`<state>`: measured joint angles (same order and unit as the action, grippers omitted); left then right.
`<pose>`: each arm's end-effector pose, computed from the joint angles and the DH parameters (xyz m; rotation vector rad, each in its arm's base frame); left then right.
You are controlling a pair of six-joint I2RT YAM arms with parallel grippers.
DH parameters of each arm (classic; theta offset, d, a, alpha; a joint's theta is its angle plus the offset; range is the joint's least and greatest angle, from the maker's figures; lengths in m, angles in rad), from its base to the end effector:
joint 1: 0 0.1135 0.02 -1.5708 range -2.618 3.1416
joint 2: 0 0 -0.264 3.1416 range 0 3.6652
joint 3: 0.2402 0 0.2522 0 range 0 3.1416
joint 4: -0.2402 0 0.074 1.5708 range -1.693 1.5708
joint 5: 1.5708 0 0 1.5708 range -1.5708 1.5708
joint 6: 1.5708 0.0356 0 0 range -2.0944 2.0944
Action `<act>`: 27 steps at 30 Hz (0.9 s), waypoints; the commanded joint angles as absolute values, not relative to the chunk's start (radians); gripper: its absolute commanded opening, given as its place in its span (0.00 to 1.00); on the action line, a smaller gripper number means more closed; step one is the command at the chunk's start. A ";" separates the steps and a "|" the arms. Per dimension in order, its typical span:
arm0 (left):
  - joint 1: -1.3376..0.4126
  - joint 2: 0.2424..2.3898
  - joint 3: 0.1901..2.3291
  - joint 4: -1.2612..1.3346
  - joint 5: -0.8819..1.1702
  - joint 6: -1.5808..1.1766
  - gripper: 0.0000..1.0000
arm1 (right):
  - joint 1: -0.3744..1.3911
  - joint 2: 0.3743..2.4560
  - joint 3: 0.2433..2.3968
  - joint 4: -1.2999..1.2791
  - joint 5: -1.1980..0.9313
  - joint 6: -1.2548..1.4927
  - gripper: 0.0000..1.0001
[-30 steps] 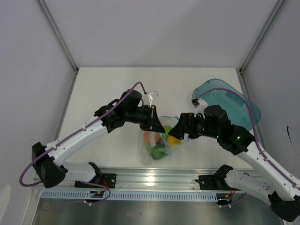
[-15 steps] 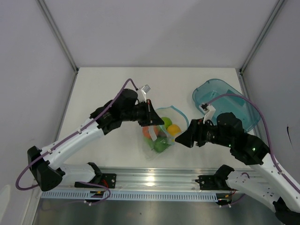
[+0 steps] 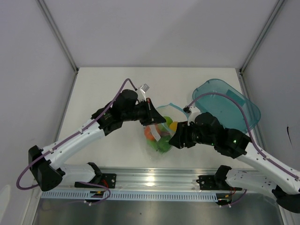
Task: Place the food in the zip-top bag and seal the zipper
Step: Adjust the zipper food storage bag at the center of the board.
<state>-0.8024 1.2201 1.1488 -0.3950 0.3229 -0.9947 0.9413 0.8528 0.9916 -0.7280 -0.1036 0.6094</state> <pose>0.1824 -0.2050 0.3554 0.0091 2.3414 -1.3595 0.0980 0.1409 0.3448 -0.4491 2.2904 0.9591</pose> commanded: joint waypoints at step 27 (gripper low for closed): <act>-0.796 1.022 0.971 -0.428 0.144 -0.911 0.42 | 0.977 1.066 1.311 -0.851 0.181 0.334 0.00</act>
<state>-0.8021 1.0966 0.9905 -0.3752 0.2512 -0.9596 0.9714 1.0462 1.2503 -0.8322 0.1535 0.4118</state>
